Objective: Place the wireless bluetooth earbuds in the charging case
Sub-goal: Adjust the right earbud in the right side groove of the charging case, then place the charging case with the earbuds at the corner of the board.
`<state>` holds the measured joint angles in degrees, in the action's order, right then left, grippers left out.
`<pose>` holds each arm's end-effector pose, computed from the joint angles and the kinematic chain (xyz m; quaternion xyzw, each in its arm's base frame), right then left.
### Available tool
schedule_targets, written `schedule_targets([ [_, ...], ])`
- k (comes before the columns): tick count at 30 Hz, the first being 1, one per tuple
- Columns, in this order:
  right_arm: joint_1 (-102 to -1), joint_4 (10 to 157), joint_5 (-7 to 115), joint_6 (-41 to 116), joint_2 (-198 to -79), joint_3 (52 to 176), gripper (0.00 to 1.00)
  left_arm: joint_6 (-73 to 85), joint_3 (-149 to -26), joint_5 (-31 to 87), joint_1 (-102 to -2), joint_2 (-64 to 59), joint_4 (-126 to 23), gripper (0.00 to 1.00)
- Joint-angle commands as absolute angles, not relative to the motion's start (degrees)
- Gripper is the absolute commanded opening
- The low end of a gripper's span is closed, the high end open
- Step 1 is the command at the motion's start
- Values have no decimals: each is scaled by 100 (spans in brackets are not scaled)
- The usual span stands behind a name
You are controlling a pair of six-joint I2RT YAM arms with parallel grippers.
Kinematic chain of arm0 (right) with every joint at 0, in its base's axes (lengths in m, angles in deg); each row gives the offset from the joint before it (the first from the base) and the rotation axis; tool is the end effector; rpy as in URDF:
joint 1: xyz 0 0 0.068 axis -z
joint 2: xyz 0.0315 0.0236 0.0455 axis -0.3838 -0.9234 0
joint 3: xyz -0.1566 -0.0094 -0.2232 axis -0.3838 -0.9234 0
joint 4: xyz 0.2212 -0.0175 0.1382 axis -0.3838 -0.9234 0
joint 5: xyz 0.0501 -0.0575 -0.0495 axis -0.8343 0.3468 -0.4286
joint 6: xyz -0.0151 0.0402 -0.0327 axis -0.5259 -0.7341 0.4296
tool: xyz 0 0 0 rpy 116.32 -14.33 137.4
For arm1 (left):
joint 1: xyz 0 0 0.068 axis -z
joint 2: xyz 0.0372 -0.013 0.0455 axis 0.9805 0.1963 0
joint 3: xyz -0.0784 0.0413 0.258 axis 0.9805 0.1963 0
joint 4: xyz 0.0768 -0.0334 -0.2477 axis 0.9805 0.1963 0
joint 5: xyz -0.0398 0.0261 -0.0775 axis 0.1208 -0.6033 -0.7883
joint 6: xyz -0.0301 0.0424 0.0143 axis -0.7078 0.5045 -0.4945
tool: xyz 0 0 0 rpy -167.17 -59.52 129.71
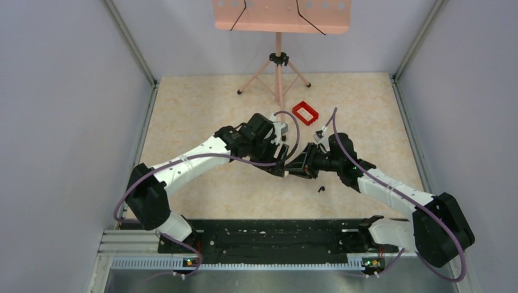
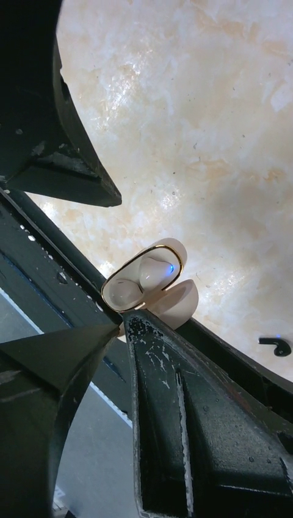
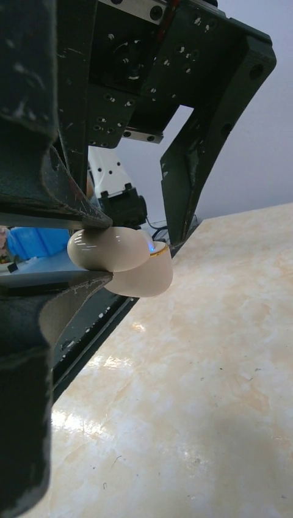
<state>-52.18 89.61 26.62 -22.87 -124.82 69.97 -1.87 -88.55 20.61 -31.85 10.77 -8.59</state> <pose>0.1997 0.1369 0.2123 0.1227 0.8300 0.5300 0.1231 0.2164 -0.2449 0.2823 0.2646 0.9094 -0.2703 0.1729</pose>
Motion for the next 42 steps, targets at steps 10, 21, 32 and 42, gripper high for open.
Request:
schedule_targets([
  [10, -5128, 9324, 2491, -2122, -12549, 7085, 0, -549, -9118, 971, -3340, -3, -1180, 99],
  [21, -4331, 9946, 1679, -1852, -11829, 6801, 0, -1784, -7468, 1757, -4737, -1421, -2570, 99],
  [32, -4308, 11487, 1303, -2433, -11535, 6701, 0, -2425, -6910, 460, -5088, -433, -3374, 70],
  [42, -4328, 11879, 1410, -2863, -12087, 6353, 0, -2815, -6888, 188, -5108, 252, -3735, 68],
])
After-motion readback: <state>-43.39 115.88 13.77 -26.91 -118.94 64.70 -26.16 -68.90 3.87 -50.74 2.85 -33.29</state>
